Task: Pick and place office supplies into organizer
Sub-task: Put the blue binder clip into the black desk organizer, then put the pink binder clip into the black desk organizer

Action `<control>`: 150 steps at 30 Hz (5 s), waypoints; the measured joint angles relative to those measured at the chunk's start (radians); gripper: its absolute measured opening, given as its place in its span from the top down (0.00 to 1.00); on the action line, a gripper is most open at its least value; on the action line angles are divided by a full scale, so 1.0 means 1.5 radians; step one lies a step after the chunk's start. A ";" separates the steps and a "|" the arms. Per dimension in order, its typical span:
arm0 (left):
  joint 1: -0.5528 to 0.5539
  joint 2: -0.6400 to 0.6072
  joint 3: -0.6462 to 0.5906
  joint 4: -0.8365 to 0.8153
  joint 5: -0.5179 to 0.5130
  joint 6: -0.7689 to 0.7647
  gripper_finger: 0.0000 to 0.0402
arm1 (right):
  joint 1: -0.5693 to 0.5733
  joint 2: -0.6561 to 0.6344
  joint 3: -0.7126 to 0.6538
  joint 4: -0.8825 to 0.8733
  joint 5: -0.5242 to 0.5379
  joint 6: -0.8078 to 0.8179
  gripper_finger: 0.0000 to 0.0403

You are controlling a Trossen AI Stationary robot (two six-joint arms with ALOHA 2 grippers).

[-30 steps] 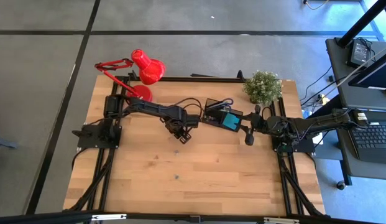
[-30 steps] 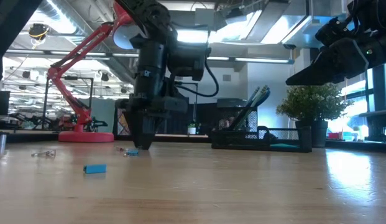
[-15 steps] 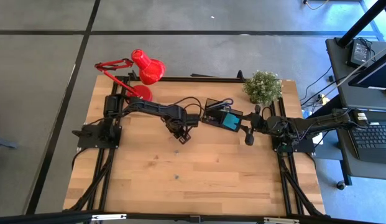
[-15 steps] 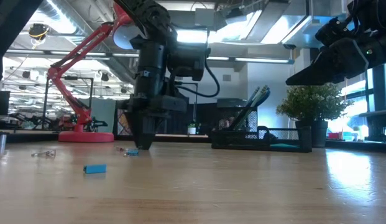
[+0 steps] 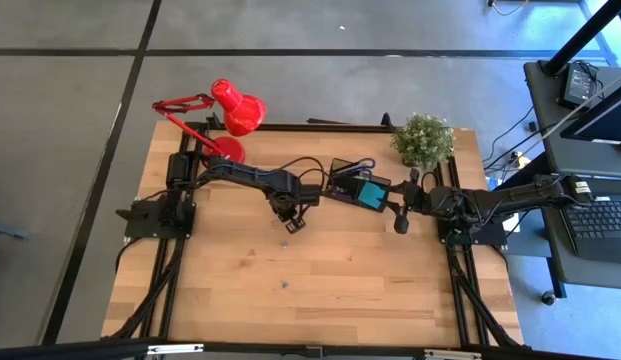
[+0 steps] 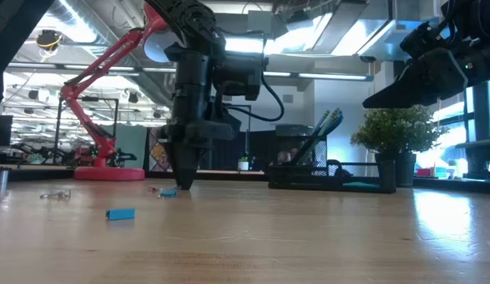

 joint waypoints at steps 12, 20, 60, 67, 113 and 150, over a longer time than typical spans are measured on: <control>0.003 -0.028 0.050 0.068 -0.065 0.139 0.86 | 0.000 0.000 0.000 0.000 0.000 0.003 0.60; 0.005 -0.029 0.050 0.348 -0.088 0.252 0.86 | 0.000 0.000 0.000 0.000 0.000 0.019 0.60; 0.025 -0.043 0.052 0.295 -0.075 0.441 0.69 | 0.000 0.000 0.000 0.000 0.000 0.019 0.60; -0.009 -0.114 0.052 0.074 -0.067 0.317 0.69 | 0.000 0.000 0.000 0.000 0.000 0.019 0.60; -0.070 -0.023 0.047 -0.150 0.063 -0.017 0.69 | 0.000 0.000 0.000 0.001 0.000 0.017 0.60; -0.067 -0.026 0.003 -0.101 0.075 -0.039 0.69 | 0.000 0.000 0.000 0.001 0.000 0.020 0.60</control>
